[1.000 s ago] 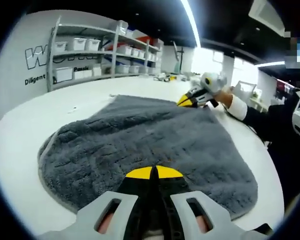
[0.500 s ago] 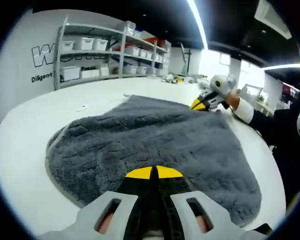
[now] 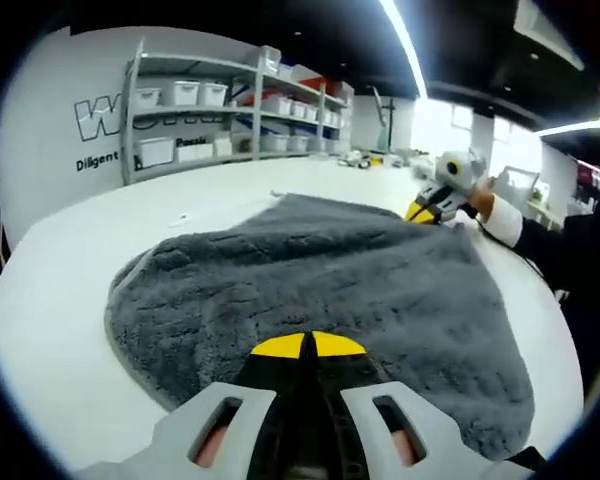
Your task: Open the folded towel by lifting each exposed corner and separating the folded layers until the towel lies flat within the target outline without major curled edges
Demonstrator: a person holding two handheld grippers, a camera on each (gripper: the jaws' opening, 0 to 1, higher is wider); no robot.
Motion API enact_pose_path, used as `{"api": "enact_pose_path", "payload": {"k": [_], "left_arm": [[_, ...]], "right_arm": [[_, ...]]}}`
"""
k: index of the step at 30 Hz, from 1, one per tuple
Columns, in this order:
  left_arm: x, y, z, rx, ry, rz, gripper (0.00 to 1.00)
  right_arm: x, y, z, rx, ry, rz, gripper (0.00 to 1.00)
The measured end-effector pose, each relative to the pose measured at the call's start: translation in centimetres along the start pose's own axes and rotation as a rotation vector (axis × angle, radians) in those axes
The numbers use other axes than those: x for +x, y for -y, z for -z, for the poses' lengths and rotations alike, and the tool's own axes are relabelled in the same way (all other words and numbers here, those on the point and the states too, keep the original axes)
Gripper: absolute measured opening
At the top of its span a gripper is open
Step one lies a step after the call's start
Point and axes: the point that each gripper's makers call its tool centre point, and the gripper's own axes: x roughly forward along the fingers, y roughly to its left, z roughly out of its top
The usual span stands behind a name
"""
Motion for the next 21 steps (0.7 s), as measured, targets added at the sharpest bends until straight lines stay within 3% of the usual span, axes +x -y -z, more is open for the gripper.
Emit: {"api": "enact_pose_path", "payload": {"k": [4, 6, 21], "left_arm": [[0.1, -0.1, 0.0, -0.003, 0.003, -0.009, 0.0], [0.2, -0.6, -0.1, -0.01, 0.012, -0.03, 0.0], [0.1, -1.2, -0.2, 0.001, 0.017, -0.062, 0.0]], "right_arm": [[0.0, -0.1, -0.1, 0.009, 0.005, -0.003, 0.0], [0.2, -1.4, -0.5, -0.012, 0.019, -0.045, 0.0], [0.2, -2.8, -1.0, -0.022, 0.04, -0.088, 0.0]]}}
